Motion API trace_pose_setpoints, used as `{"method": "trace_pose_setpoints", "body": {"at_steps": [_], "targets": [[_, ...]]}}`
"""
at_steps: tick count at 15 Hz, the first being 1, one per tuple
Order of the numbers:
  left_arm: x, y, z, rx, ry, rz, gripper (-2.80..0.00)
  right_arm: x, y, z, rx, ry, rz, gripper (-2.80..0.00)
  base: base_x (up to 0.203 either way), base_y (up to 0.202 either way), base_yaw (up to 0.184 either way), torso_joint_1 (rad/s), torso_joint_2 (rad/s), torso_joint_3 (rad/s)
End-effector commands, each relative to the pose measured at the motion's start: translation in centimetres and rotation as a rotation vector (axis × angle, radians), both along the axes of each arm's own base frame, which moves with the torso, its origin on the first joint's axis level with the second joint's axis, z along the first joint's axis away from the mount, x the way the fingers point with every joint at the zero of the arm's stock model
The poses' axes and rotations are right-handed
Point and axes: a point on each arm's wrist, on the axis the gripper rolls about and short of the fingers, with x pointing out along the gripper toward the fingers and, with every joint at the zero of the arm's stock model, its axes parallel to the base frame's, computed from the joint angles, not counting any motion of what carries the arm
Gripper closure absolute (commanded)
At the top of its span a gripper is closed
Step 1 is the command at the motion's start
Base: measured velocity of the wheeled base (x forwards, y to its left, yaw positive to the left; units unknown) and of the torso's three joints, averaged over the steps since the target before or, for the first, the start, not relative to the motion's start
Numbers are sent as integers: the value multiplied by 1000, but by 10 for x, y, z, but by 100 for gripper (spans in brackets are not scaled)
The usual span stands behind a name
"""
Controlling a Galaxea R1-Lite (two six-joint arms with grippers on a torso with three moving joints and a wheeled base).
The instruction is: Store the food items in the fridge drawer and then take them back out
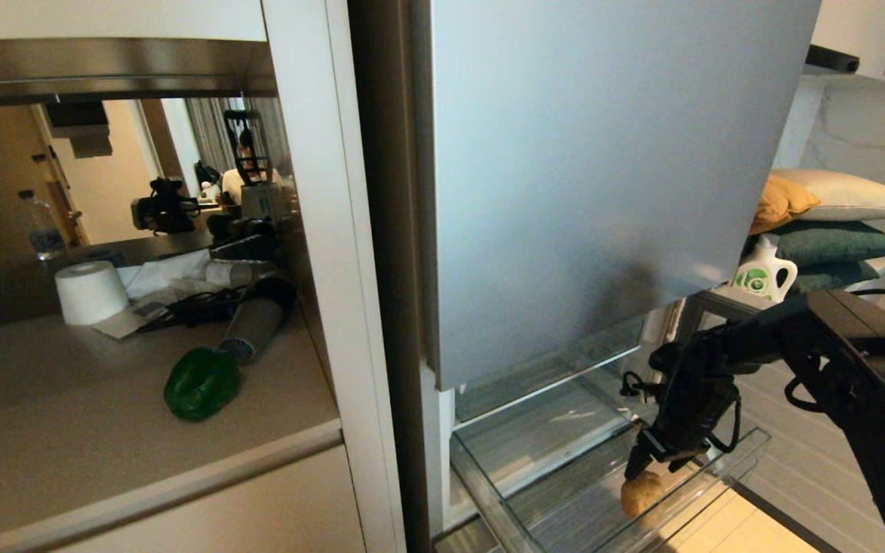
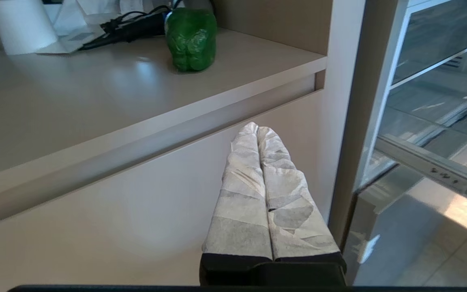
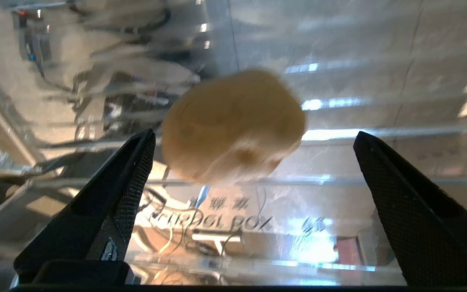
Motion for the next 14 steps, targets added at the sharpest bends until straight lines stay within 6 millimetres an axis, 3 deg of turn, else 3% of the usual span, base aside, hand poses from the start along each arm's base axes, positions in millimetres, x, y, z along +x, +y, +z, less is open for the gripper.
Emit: {"method": "trace_pose_setpoints", "body": {"at_steps": [1,9,14], "targets": [[1,0,-2,3,1,0,0,-8,0,6,2,5,1,-280,0,0,0,0,0,0],[1,0,-2,5,2,0,0,-8,-2,-7,-75,-54,0,-280,0,0,0,0,0,0],[1,0,-2,5,2,1,0,0,-6,-4,-98,-86,-11,-280,0,0,0,0,0,0]]}}
